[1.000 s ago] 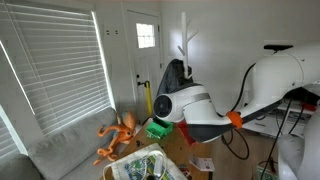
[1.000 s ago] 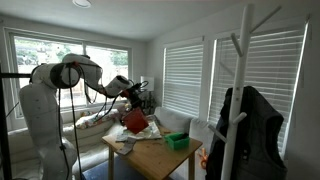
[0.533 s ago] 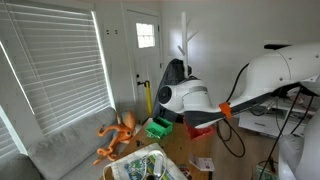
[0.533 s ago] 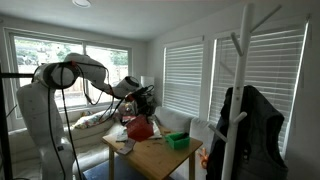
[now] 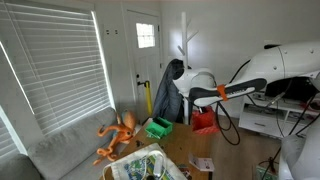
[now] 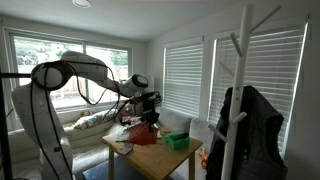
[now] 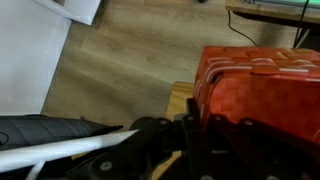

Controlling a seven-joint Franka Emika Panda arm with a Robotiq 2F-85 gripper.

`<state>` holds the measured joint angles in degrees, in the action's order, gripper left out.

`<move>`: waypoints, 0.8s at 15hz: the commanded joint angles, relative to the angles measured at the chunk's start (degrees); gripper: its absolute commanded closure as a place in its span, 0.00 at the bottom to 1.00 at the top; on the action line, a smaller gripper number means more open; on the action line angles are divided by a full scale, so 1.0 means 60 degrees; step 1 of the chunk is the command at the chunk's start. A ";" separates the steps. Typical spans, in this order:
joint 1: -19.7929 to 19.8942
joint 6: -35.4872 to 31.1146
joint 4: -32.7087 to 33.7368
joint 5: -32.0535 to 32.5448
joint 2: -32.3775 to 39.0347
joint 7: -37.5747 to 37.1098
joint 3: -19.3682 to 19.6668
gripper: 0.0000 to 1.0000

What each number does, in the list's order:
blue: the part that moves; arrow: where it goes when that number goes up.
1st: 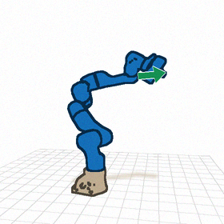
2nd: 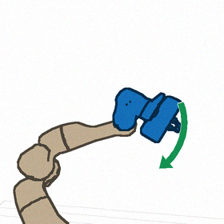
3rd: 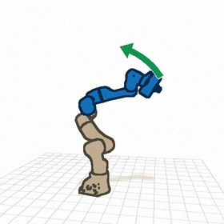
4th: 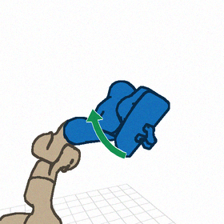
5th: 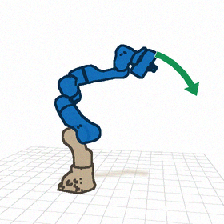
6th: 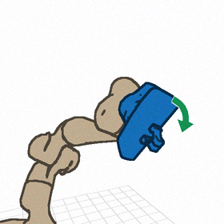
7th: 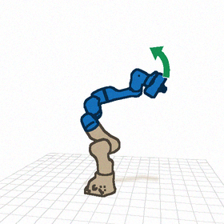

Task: Lift the red box and pour its content on the white bag

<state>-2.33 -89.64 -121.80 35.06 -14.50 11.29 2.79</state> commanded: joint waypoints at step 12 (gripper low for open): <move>0.0896 -0.3363 -0.0231 -0.2997 0.0657 -0.2716 0.0496 0.99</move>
<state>1.13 -104.49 -122.04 22.96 -11.15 -4.43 4.24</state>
